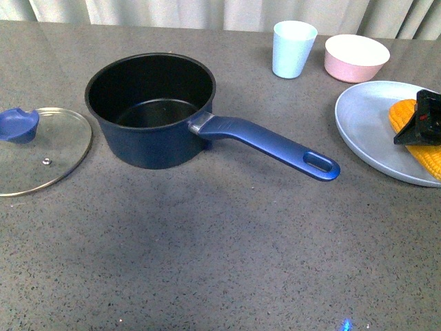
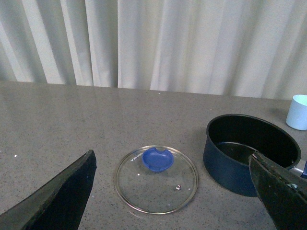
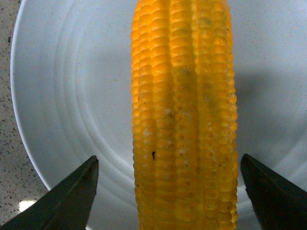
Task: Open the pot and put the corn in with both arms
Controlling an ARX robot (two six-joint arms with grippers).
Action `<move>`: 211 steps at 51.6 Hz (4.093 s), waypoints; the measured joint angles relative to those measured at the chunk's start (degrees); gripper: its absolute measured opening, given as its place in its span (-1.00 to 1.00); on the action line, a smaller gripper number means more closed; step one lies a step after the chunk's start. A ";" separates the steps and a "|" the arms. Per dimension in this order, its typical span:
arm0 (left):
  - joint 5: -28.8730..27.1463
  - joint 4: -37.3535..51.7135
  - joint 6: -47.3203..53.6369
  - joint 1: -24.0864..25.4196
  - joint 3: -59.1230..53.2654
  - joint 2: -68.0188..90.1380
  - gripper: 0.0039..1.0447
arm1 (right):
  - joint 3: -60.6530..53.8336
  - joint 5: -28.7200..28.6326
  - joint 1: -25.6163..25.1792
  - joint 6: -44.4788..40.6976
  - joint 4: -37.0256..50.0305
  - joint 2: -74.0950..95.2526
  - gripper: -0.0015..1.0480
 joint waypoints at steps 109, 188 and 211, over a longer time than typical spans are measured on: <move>0.00 0.00 0.02 0.00 0.00 0.00 0.84 | 33.90 -1.68 34.93 0.70 -10.67 10.56 0.83; 0.00 0.00 0.02 0.00 0.00 0.00 0.84 | -44.85 10.03 5.70 -5.60 44.19 -54.01 -0.96; 0.00 0.00 0.02 0.00 0.00 0.00 0.84 | -52.46 9.62 4.31 -5.60 38.97 -66.82 -0.96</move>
